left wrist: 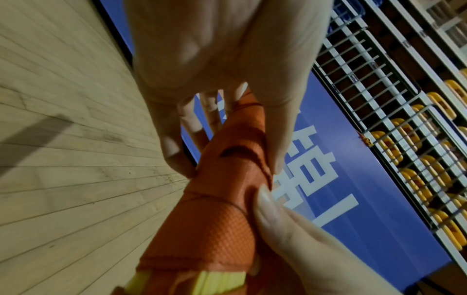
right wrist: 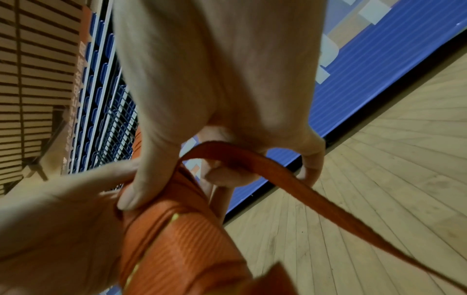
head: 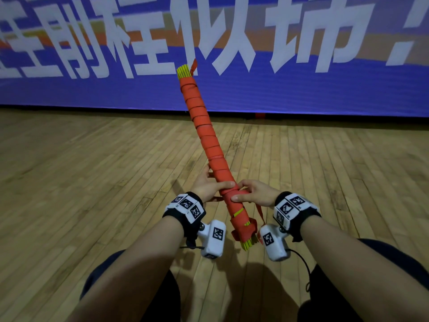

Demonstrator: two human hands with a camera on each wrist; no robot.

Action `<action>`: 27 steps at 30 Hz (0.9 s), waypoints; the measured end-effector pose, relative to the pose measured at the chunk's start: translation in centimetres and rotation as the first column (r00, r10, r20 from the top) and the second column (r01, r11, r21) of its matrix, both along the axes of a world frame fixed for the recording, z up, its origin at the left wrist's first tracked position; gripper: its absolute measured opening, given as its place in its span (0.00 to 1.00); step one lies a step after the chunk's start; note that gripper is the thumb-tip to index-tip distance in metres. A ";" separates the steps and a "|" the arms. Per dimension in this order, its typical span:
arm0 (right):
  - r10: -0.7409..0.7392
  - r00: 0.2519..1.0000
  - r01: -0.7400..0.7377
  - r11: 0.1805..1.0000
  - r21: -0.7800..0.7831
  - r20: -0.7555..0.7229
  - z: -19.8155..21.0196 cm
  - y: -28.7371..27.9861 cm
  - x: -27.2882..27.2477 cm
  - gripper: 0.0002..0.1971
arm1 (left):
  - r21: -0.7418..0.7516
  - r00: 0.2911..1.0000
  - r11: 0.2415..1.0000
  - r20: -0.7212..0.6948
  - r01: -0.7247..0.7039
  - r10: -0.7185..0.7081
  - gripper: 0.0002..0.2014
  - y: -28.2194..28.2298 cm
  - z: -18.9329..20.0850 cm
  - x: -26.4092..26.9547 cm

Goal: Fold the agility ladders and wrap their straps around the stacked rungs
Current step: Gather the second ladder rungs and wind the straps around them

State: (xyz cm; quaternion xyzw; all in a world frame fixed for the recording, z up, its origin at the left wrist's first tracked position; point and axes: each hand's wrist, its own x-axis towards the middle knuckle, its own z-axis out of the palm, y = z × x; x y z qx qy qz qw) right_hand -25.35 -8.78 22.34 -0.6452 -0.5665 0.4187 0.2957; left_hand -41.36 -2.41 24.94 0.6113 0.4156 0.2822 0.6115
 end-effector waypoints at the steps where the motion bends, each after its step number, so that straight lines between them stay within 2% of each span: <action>1: 0.010 1.000 -0.011 1.000 -0.014 -0.020 0.1 -0.1 0.1 0.16 | -0.003 1.000 1.000 0.005 0.005 -0.005 0.36 0.0 0.0 -0.2; 4: 0.028 0.996 -0.031 0.999 -0.037 -0.080 0.3 -0.3 0.6 0.15 | 0.009 0.999 1.000 0.019 0.025 -0.025 0.34 0.1 0.1 -0.4; 8: 0.058 0.997 -0.060 0.997 -0.052 -0.042 0.3 -0.3 0.5 0.19 | 0.042 0.999 0.999 0.025 0.030 -0.031 0.35 0.1 0.1 -0.4; 12: 0.012 0.997 -0.013 1.000 -0.011 -0.080 0.3 -0.2 0.2 0.18 | 0.017 0.997 1.000 0.071 0.008 -0.010 0.44 0.1 0.0 -0.4; 17: -0.026 0.993 0.030 0.999 0.034 -0.115 0.1 -0.3 -0.3 0.18 | 0.034 0.996 0.999 0.089 0.001 -0.004 0.43 0.0 0.1 -0.3; 23: -0.052 0.989 0.063 0.995 0.076 -0.141 0.0 -0.4 -0.1 0.10 | 0.055 0.998 0.998 0.055 -0.002 -0.001 0.37 0.1 0.3 -0.2; 25: -0.053 0.983 0.069 0.994 0.086 -0.175 0.1 -0.5 0.2 0.06 | 0.042 0.997 0.999 0.072 -0.010 0.007 0.39 0.2 0.3 -0.3; 27: -0.068 0.972 0.088 0.993 0.082 -0.224 0.2 -0.5 0.4 0.04 | 0.018 0.995 1.000 0.103 -0.013 0.011 0.37 0.2 0.2 -0.5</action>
